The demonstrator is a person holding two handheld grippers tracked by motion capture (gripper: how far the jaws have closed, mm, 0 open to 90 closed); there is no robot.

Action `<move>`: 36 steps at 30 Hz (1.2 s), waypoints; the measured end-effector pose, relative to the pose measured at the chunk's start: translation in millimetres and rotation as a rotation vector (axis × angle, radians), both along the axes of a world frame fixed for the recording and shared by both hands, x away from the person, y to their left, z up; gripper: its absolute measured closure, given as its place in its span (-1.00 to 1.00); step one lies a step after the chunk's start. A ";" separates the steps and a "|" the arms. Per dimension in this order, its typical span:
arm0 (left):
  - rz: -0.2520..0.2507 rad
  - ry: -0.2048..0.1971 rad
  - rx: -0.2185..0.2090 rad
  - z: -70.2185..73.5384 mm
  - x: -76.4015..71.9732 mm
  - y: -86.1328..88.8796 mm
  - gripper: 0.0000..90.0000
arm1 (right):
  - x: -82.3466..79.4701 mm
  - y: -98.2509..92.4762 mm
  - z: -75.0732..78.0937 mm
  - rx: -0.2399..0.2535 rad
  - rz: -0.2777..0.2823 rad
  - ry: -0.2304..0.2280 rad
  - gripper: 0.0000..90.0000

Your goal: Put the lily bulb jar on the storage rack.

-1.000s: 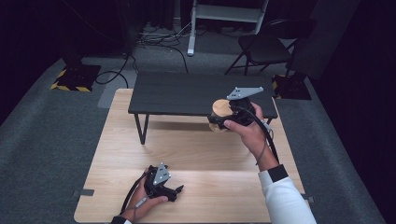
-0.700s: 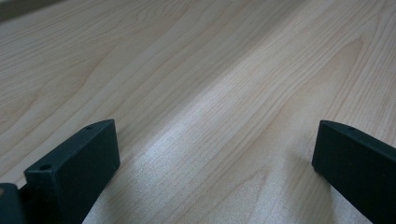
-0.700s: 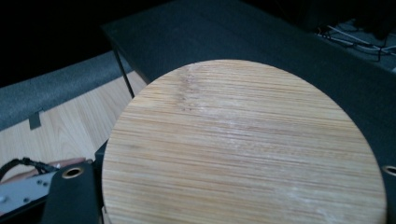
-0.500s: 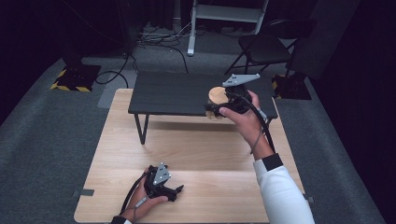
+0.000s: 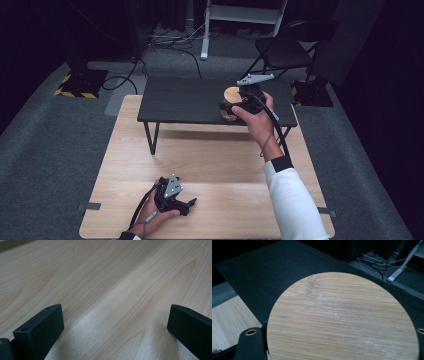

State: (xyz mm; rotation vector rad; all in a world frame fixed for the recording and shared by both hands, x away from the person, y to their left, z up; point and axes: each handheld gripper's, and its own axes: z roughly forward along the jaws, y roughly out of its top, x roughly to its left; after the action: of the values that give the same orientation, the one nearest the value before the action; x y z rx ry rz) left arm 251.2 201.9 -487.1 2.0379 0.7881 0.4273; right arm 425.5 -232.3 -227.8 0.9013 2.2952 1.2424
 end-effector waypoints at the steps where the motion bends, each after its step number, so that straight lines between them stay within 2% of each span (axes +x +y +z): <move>1: 0.000 0.000 0.000 0.0 0.0 0.0 -0.98 | -0.3 0.2 -0.7 0.002 -0.003 -0.002 -0.45; 3: 0.000 0.000 0.000 0.0 0.0 0.0 -0.98 | -0.1 1.2 -2.0 0.001 -0.001 -0.012 -0.45; 7: -0.001 0.001 0.000 0.0 0.1 0.0 -0.98 | 3.7 -2.3 -8.6 0.029 0.008 -0.014 -0.48; 9: 0.000 0.001 0.000 0.0 0.1 0.0 -0.98 | 9.9 -2.5 -9.3 0.029 0.020 0.016 -0.75; 10: -0.001 0.001 0.000 0.0 0.1 0.1 -0.98 | 11.2 -2.4 -9.9 0.030 0.022 0.023 -0.78; 12: -0.001 0.001 0.000 0.0 0.1 0.0 -0.98 | 9.7 -1.8 -8.2 0.014 0.021 0.020 -0.78; 14: -0.001 0.001 -0.001 0.0 0.2 0.2 -0.98 | 6.2 -7.6 -11.4 0.045 0.028 -0.009 -0.80; 16: -0.001 0.000 0.000 0.0 0.1 0.1 -0.98 | 4.3 -11.0 -10.0 0.056 0.026 -0.009 -0.85; 19: -0.001 0.000 0.000 0.0 0.1 0.1 -0.98 | -0.1 -11.3 -7.5 0.027 0.025 -0.025 -0.86; 23: -0.003 0.000 0.000 -0.1 0.2 0.2 -0.98 | -9.5 -18.0 -9.3 0.031 0.004 -0.047 -0.86; 27: -0.003 0.000 0.000 0.0 0.3 0.2 -0.98 | -12.7 -25.0 -12.2 0.040 -0.004 -0.026 -0.86; 31: -0.004 0.000 -0.001 -0.2 0.3 0.4 -0.98 | -16.1 -28.6 -14.5 0.026 -0.011 -0.024 -0.86; 33: -0.004 -0.001 -0.001 -0.1 0.2 0.3 -0.98 | -18.4 -34.9 -18.9 0.046 -0.011 -0.026 -0.86; 36: -0.005 -0.001 0.000 -0.1 0.2 0.3 -0.98 | -22.4 -41.2 -22.7 0.049 -0.014 -0.019 -0.86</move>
State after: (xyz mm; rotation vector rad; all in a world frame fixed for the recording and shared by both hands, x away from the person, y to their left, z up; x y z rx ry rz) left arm 251.5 202.2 -487.2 2.0389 0.7826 0.4256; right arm 403.1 -273.5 -250.5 0.9165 2.2486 1.3007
